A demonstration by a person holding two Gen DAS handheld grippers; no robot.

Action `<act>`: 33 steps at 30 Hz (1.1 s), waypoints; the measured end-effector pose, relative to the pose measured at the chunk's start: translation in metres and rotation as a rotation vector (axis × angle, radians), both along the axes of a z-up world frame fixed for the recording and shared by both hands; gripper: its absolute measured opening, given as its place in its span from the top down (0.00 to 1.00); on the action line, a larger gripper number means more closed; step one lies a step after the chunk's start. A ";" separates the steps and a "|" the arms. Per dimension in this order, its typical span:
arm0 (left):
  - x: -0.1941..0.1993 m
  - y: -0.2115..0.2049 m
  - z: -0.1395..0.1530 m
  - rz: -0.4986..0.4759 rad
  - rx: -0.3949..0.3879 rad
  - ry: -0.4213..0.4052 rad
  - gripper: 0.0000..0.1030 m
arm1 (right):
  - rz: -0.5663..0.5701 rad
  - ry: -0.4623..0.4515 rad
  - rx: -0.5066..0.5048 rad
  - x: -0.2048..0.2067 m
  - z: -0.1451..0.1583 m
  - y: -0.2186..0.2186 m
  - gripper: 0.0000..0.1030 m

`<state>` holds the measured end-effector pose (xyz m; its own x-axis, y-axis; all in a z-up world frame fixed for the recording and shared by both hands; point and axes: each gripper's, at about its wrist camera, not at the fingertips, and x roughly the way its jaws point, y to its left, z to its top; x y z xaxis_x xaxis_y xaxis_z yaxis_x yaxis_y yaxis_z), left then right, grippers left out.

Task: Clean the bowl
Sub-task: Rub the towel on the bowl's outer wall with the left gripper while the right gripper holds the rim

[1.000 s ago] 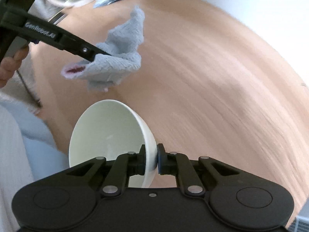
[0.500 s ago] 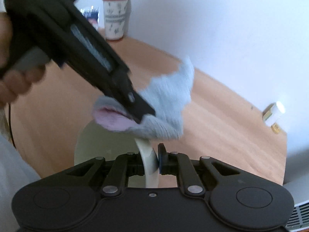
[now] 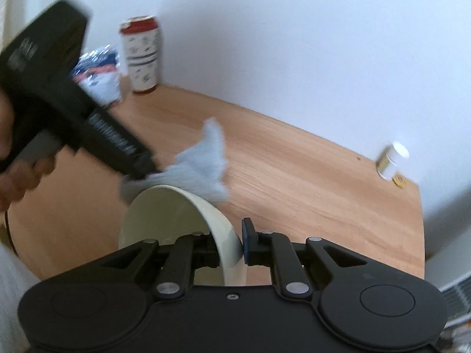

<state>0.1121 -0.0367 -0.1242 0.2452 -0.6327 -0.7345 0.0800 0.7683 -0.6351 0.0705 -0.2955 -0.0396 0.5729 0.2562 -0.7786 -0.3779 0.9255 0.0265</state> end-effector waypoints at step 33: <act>-0.016 0.012 0.001 0.085 -0.021 0.041 0.88 | -0.126 0.000 0.134 -0.055 -0.016 0.042 0.82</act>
